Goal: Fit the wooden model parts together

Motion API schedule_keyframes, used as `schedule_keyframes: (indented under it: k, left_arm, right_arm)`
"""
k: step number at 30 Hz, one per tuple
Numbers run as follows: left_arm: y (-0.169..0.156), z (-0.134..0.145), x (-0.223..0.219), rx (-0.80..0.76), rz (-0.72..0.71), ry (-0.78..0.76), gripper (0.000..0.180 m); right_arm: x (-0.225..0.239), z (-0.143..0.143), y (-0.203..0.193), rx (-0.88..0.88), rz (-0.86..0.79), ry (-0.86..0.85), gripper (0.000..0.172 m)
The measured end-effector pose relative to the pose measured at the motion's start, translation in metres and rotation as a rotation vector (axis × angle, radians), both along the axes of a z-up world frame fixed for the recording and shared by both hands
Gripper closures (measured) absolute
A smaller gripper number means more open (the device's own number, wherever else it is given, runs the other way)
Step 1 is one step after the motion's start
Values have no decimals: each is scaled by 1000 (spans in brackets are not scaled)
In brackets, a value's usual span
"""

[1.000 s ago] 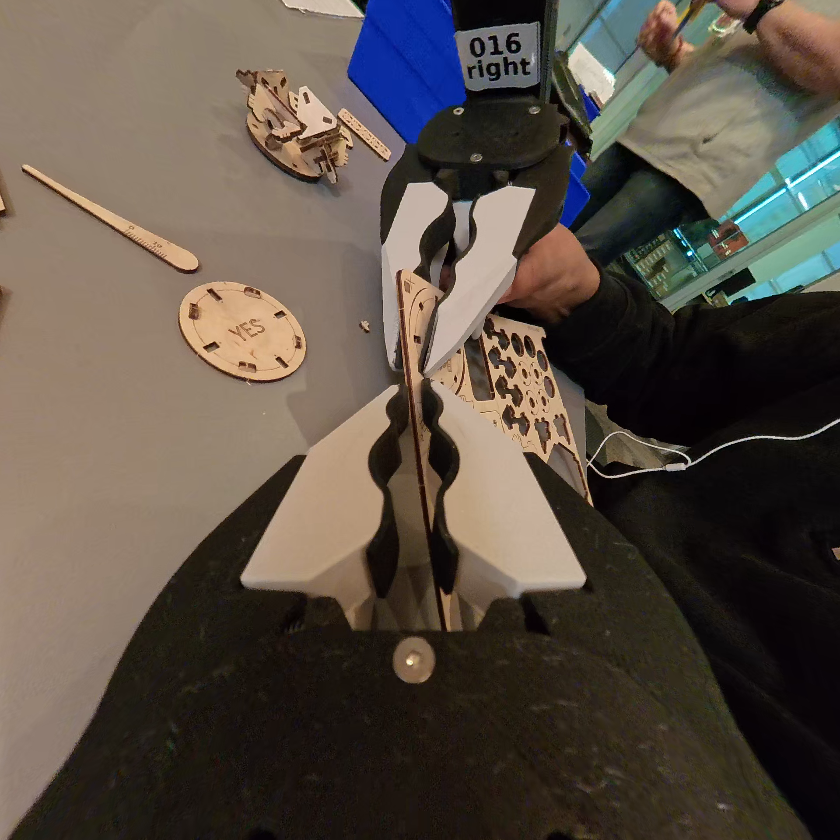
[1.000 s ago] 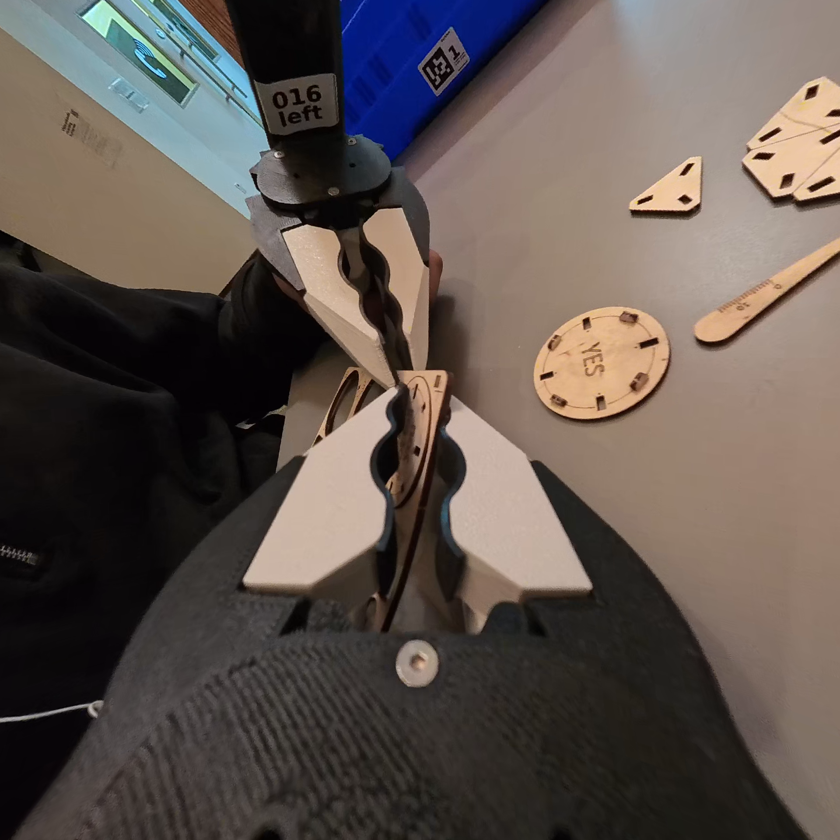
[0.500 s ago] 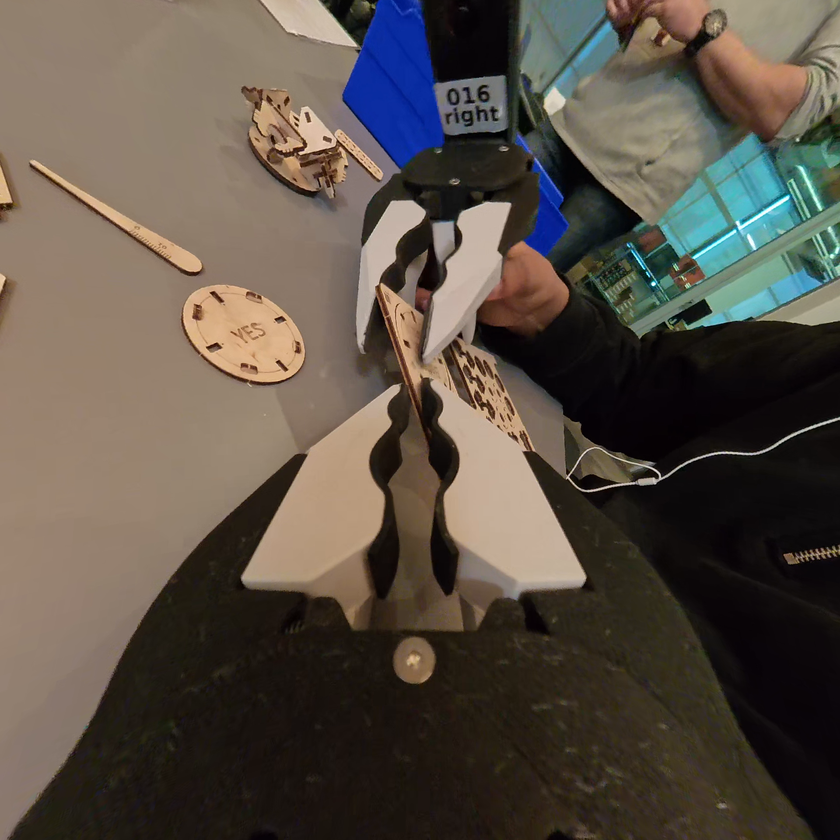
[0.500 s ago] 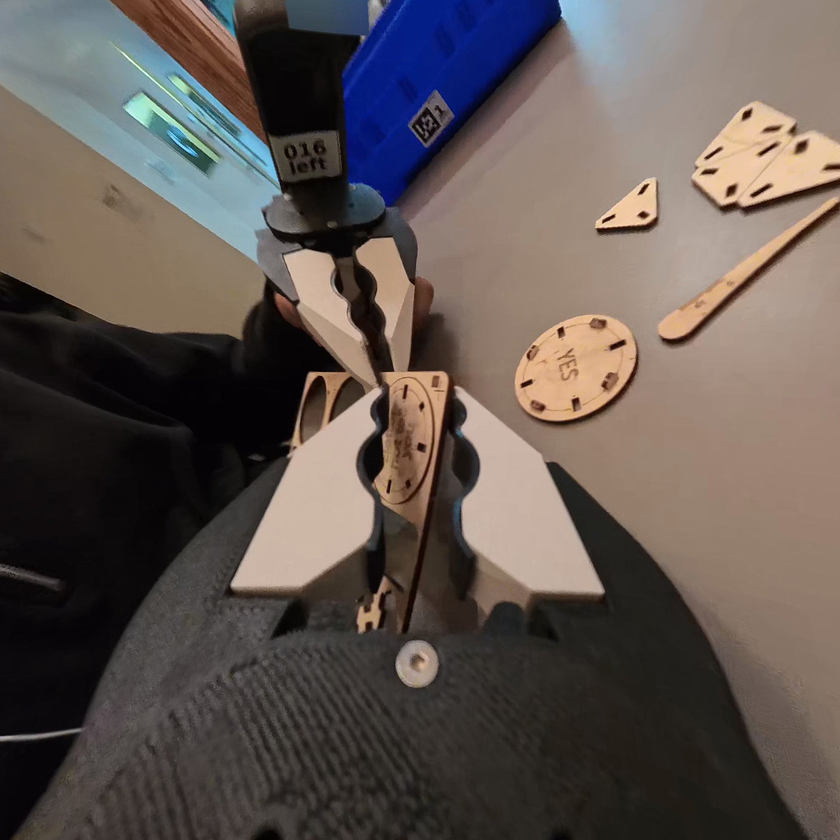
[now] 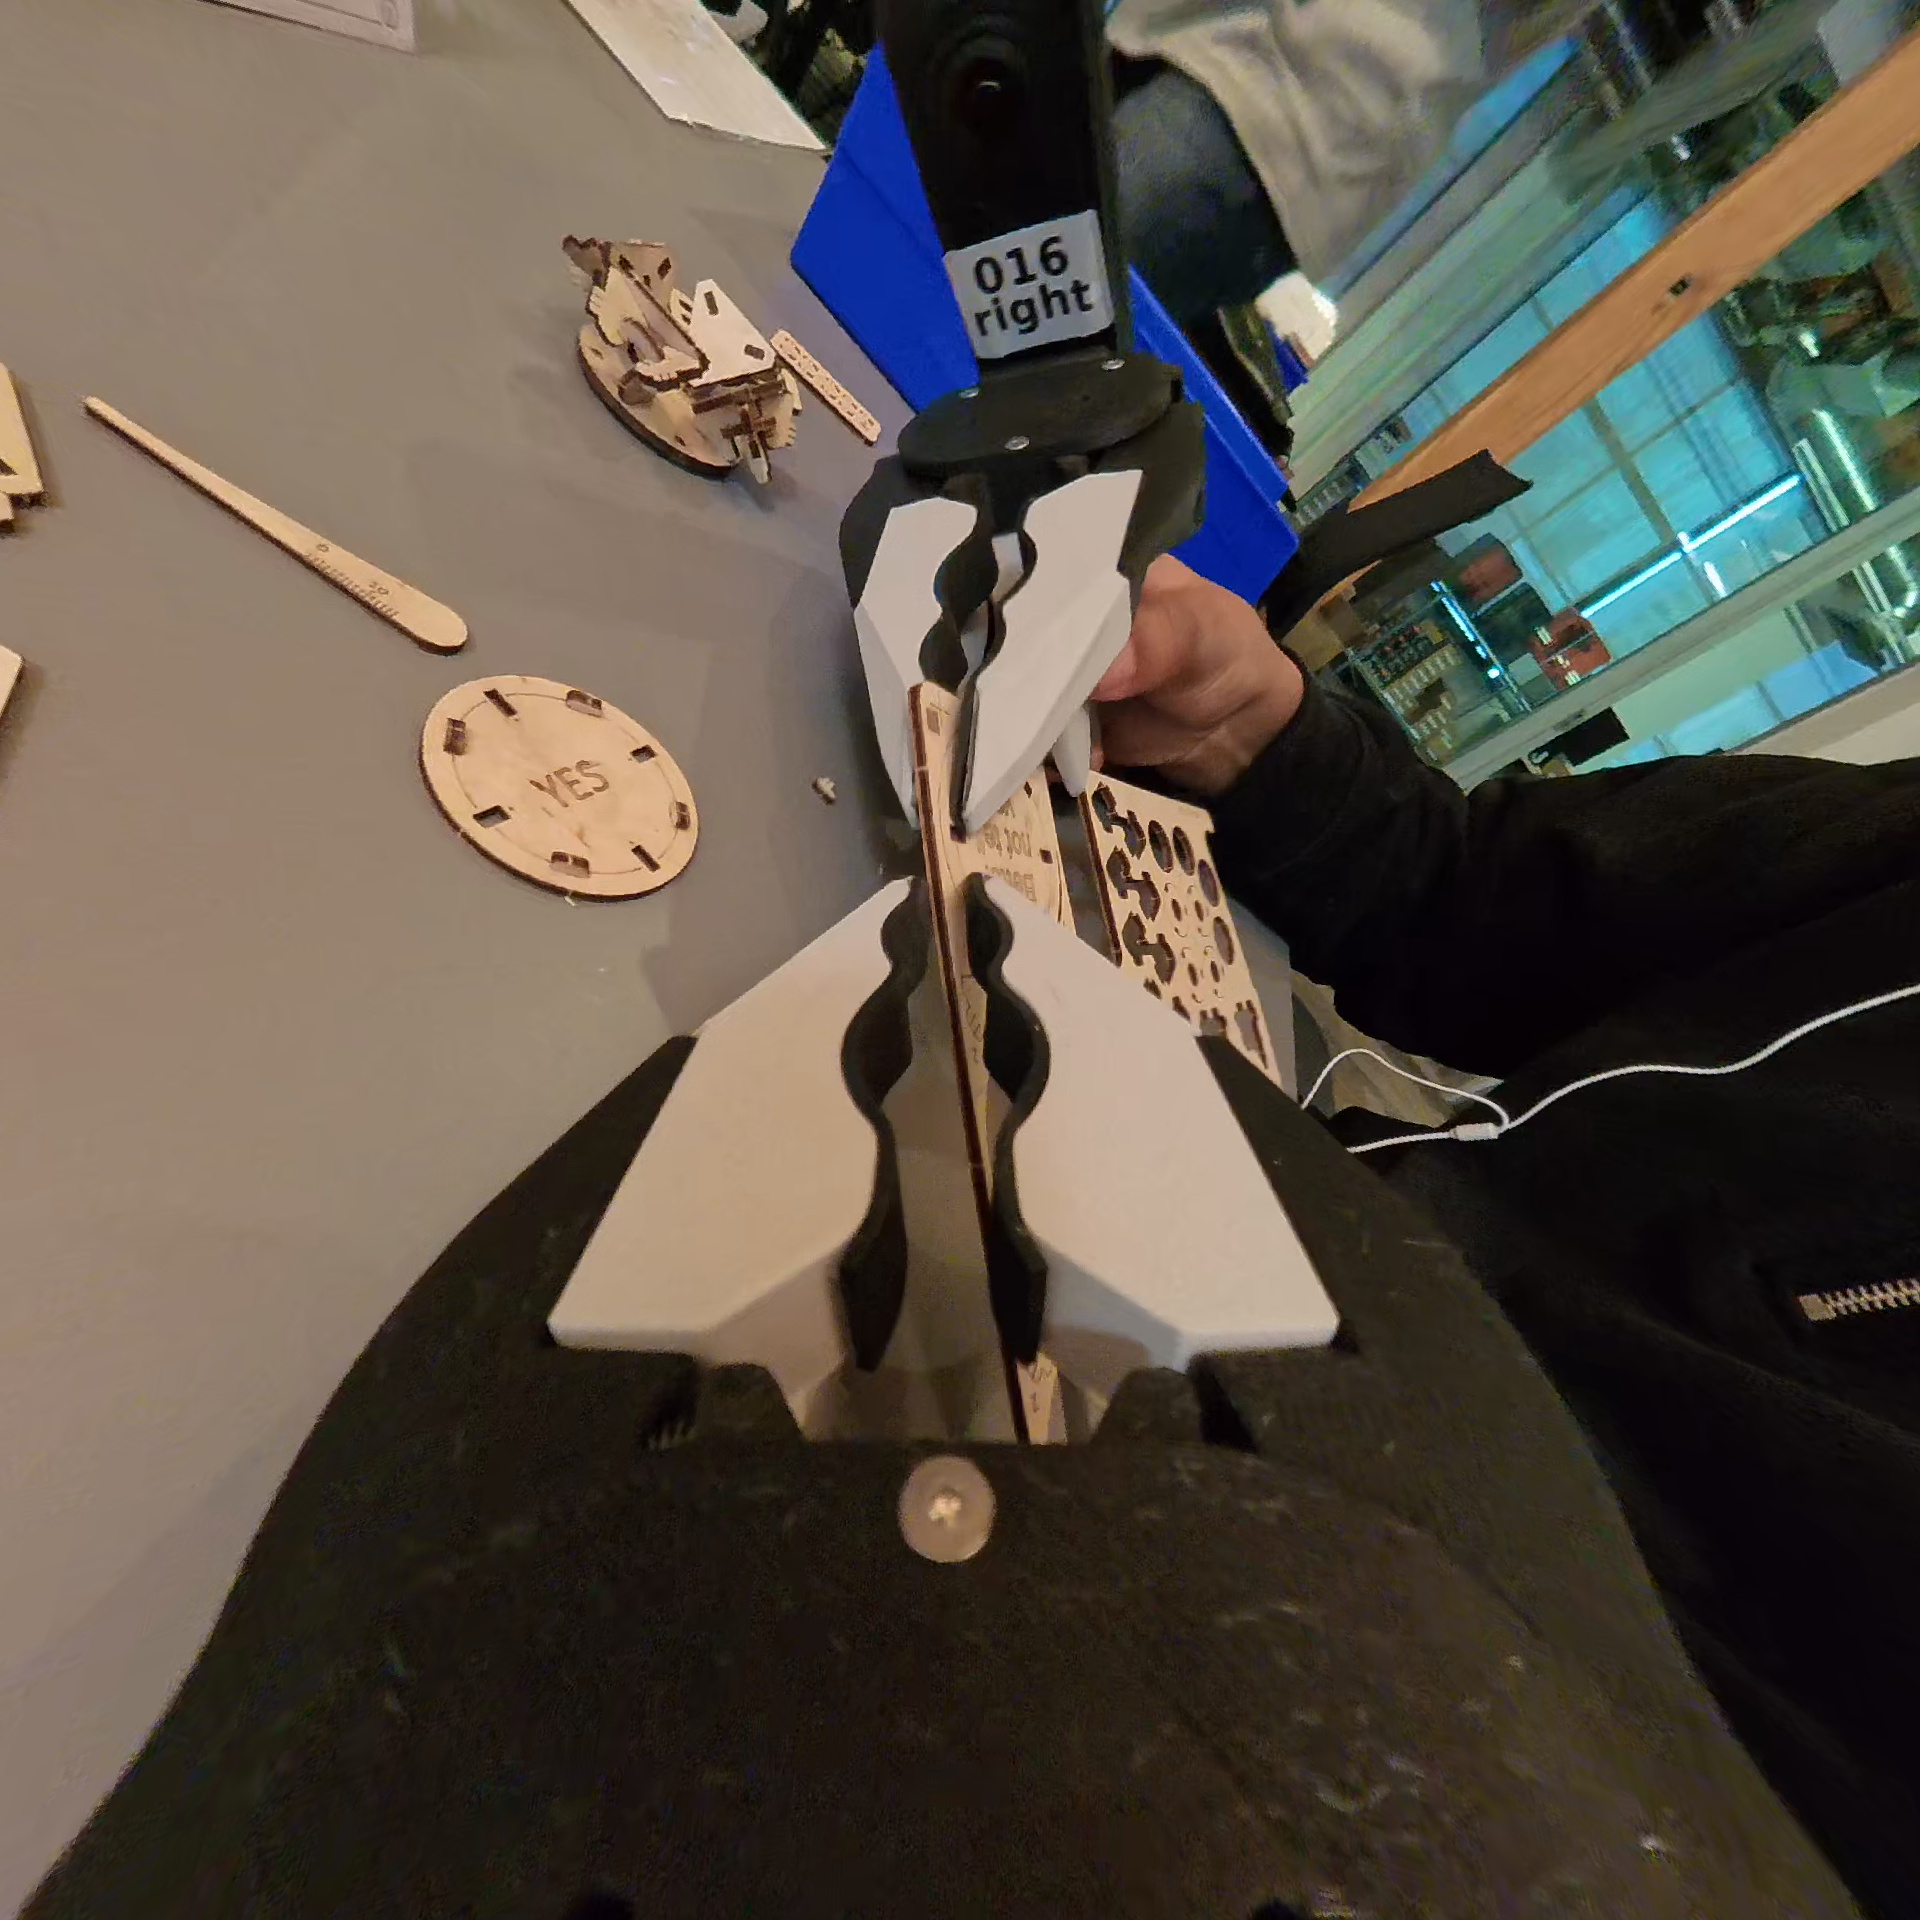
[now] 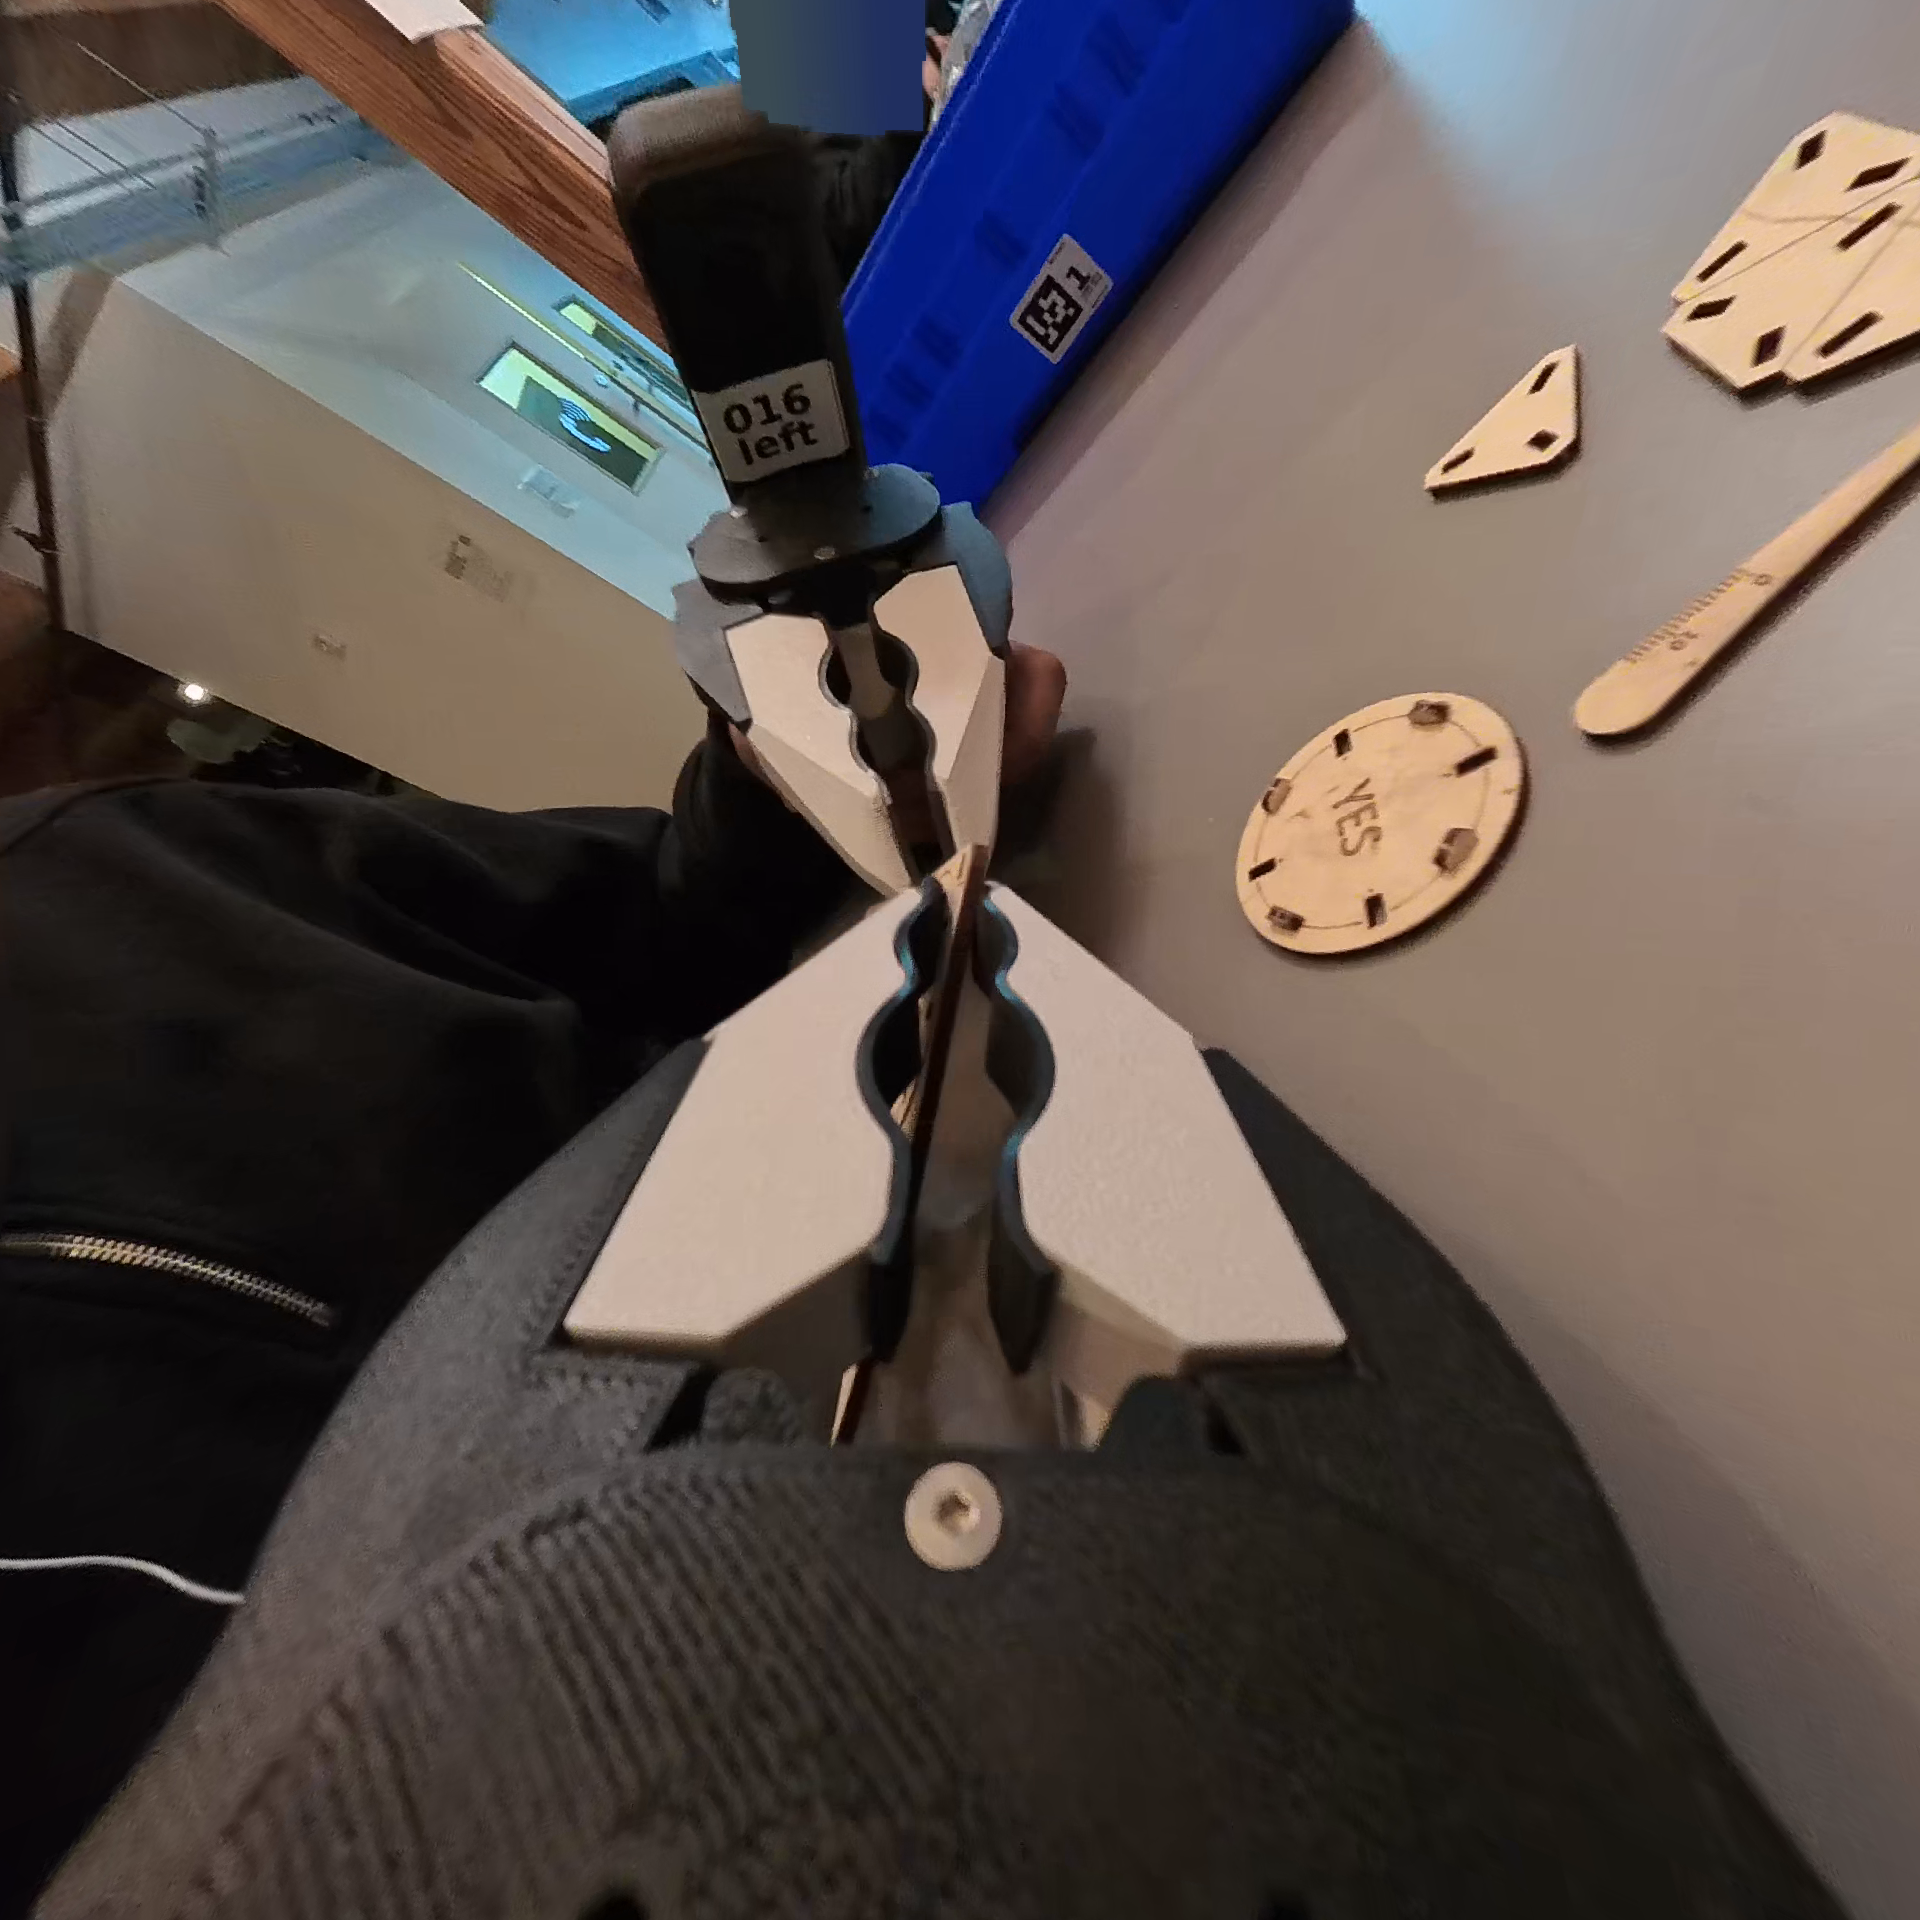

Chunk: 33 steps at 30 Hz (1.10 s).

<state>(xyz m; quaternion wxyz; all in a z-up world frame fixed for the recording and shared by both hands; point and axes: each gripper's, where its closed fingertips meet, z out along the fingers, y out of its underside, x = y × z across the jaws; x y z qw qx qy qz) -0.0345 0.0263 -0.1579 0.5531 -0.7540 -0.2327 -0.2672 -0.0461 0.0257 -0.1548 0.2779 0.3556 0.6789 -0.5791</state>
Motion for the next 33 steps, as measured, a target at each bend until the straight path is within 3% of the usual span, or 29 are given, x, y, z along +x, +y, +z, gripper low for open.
schedule_keyframes:
  k: [14, 18, 24, 33]
  left_arm:
    - [5, -15, -9, -183, 122, 222, 179]
    - [5, -20, -12, -260, 141, 326, 180]
    - [4, -9, -13, -133, 128, 196, 180]
    - [-7, 1, -14, -48, 86, 137, 180]
  right_arm:
    - [-8, -16, 6, 300, -111, 222, 160]
    - [-13, -28, 11, 452, -132, 342, 167]
    - [-13, -17, 7, 271, -117, 211, 159]
    - [-24, 17, 46, 117, -222, 256, 149]
